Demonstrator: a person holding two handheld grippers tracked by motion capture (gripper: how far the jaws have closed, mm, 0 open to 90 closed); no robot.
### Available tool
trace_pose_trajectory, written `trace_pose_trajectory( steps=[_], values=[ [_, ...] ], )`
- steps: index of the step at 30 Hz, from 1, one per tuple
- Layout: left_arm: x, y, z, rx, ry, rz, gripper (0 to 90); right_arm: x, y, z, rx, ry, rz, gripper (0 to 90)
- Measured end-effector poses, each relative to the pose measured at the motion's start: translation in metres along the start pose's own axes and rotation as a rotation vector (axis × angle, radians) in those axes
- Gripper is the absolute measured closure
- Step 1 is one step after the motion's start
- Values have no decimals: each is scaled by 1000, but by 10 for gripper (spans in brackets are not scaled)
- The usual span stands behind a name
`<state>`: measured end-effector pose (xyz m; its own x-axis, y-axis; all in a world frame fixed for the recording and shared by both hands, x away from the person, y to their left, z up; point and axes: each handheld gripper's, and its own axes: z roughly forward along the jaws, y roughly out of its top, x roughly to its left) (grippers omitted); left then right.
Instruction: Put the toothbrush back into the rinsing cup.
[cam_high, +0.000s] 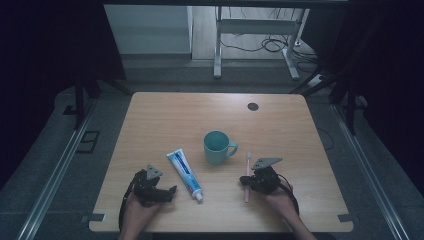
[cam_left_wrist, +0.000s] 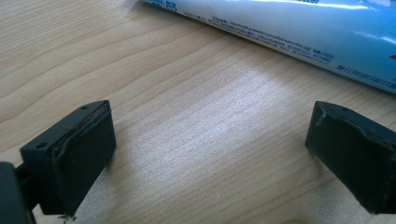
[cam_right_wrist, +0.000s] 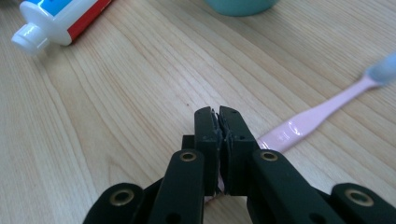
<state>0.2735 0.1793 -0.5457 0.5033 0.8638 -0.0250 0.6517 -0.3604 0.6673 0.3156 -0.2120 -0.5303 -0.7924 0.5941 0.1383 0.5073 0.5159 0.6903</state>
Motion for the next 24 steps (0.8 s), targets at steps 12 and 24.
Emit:
trace_pose_trajectory(
  steps=[12,24],
  values=[
    [0,0,0,0,0,0,17,-11,-12,-13,7,-33,29,854],
    [0,0,0,0,0,-5,17,-27,-24,-27,-3,-63,64,850]
  ],
)
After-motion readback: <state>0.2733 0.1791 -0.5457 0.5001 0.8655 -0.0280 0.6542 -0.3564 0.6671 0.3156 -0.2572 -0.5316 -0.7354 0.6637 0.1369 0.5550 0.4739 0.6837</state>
